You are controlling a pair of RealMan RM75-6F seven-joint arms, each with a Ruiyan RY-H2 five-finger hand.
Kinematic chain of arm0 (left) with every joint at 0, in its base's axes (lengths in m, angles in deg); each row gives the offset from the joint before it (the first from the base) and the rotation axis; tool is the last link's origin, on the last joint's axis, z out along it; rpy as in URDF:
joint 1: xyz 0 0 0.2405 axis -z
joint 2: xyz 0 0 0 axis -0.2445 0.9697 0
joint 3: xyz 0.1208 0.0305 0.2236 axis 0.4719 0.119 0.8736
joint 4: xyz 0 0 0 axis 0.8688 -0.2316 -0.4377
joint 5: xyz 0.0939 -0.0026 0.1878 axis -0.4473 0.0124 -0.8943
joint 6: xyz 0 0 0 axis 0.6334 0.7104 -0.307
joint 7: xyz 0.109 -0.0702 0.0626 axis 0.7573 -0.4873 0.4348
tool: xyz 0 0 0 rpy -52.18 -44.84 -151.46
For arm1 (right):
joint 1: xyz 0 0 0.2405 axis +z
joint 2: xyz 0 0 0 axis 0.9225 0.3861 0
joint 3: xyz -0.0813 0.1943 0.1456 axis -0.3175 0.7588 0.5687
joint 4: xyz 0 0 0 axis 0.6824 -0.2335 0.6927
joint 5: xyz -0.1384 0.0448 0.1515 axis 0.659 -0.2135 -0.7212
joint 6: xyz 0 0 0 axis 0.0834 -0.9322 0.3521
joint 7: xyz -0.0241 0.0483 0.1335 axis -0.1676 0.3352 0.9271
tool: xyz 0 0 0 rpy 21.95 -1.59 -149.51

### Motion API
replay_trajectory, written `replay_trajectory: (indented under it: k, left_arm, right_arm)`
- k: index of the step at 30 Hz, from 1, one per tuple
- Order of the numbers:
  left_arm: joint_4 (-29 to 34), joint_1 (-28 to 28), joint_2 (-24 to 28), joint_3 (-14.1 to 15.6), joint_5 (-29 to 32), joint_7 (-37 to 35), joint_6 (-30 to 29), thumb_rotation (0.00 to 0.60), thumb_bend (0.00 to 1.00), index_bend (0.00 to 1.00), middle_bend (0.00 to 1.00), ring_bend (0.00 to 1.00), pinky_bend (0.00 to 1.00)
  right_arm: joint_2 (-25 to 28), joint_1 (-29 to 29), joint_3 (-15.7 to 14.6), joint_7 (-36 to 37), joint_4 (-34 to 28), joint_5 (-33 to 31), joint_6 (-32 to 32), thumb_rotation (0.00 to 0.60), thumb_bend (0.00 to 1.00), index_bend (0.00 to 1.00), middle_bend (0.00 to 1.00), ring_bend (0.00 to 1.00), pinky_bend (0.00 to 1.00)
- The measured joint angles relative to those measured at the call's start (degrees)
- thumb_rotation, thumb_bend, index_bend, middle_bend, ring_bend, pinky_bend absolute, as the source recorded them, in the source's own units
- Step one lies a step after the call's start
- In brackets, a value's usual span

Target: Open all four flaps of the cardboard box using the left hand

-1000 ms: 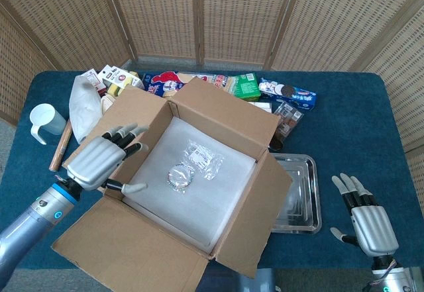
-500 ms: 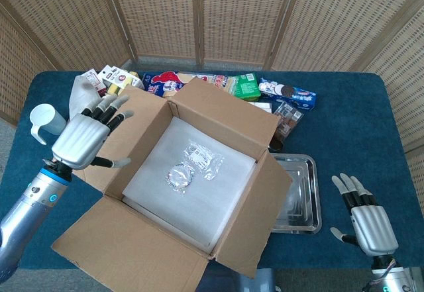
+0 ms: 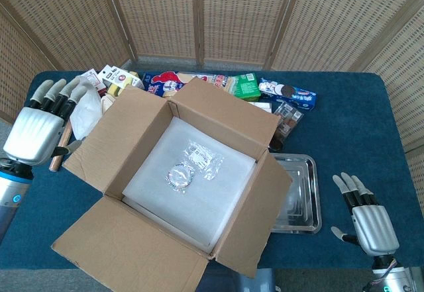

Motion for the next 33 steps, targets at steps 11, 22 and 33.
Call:
replay_trajectory:
  k: [11, 22, 33]
  left_arm:
    - [-8.87, -11.52, -0.94, 5.0, -3.1, -12.14, -8.81, 0.6, 0.0, 0.0, 0.0, 0.0, 0.02]
    - [-17.55, -23.09, -9.45, 9.7, -6.12, -20.05, -18.36, 0.6, 0.0, 0.0, 0.0, 0.0, 0.0]
    - [-19.65, -27.17, -15.02, 10.66, -8.35, -18.61, -21.44, 0.6, 0.0, 0.0, 0.0, 0.0, 0.0]
  right_arm:
    - [-0.34, 0.03, 0.54, -0.58, 1.19, 0.35, 0.86, 0.6, 0.0, 0.0, 0.0, 0.0, 0.21]
    - [-0.18, -0.26, 1.41, -0.17, 1.58, 0.31, 2.55, 0.6, 0.0, 0.0, 0.0, 0.0, 0.19]
    - [0.55, -0.32, 2.05, 1.68, 1.65, -1.22, 2.51, 0.6, 0.0, 0.0, 0.0, 0.0, 0.19]
